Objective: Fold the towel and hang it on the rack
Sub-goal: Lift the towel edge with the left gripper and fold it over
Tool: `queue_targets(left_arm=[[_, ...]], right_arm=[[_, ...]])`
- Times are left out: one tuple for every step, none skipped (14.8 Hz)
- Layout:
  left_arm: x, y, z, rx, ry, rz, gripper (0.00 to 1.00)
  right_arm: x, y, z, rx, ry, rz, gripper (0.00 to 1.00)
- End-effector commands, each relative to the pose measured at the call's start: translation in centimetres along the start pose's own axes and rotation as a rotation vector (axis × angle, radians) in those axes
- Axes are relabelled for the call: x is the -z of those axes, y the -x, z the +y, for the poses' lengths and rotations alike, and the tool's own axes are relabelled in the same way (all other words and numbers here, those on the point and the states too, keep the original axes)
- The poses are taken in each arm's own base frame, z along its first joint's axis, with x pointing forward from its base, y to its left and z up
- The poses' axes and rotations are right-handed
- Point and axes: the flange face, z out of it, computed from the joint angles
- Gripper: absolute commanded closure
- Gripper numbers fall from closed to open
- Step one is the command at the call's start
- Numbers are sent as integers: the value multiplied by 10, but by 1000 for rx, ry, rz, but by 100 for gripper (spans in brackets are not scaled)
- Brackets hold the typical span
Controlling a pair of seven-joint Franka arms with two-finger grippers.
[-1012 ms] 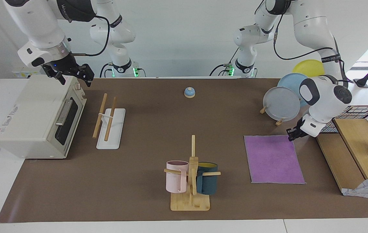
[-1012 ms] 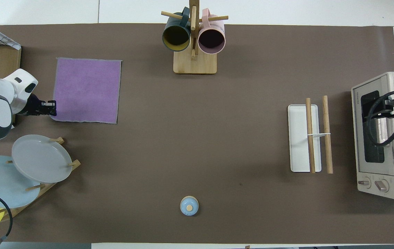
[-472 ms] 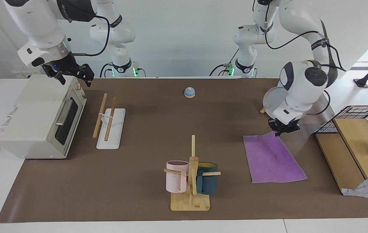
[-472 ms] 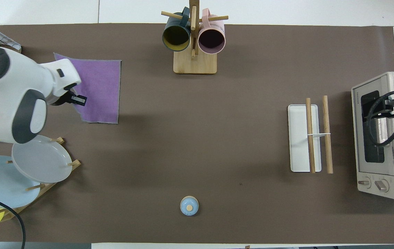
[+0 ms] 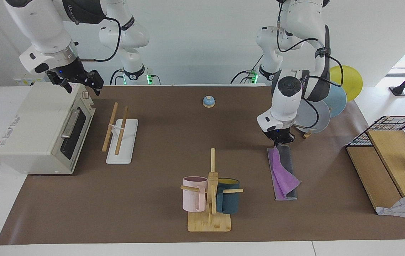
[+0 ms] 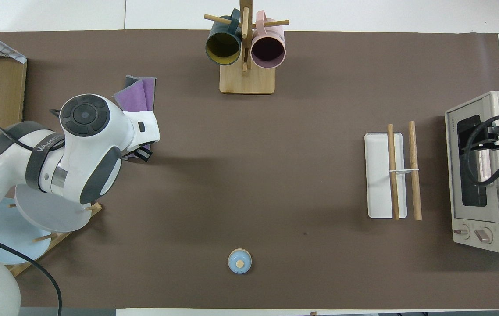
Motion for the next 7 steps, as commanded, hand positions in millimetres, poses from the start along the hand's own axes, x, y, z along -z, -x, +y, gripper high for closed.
queue_targets(left_arm=[[-1, 11, 3, 15, -23, 12, 85], [-4, 13, 5, 50, -21, 12, 86], [-4, 10, 12, 57, -21, 24, 86], [-5, 8, 15, 53, -21, 32, 83], [-6, 9, 16, 57, -21, 32, 60], [-7, 9, 18, 53, -20, 31, 36], [-7, 9, 19, 50, -21, 31, 0]], right_arm=[[-1, 2, 2, 18, -18, -10, 0], [-1, 2, 2, 18, -18, -9, 0], [-1, 2, 2, 18, -18, -10, 0], [-1, 2, 2, 18, -18, -9, 0], [-1, 2, 2, 18, -18, -10, 0], [-1, 2, 2, 18, -18, -10, 0], [-1, 2, 2, 18, -18, -9, 0]])
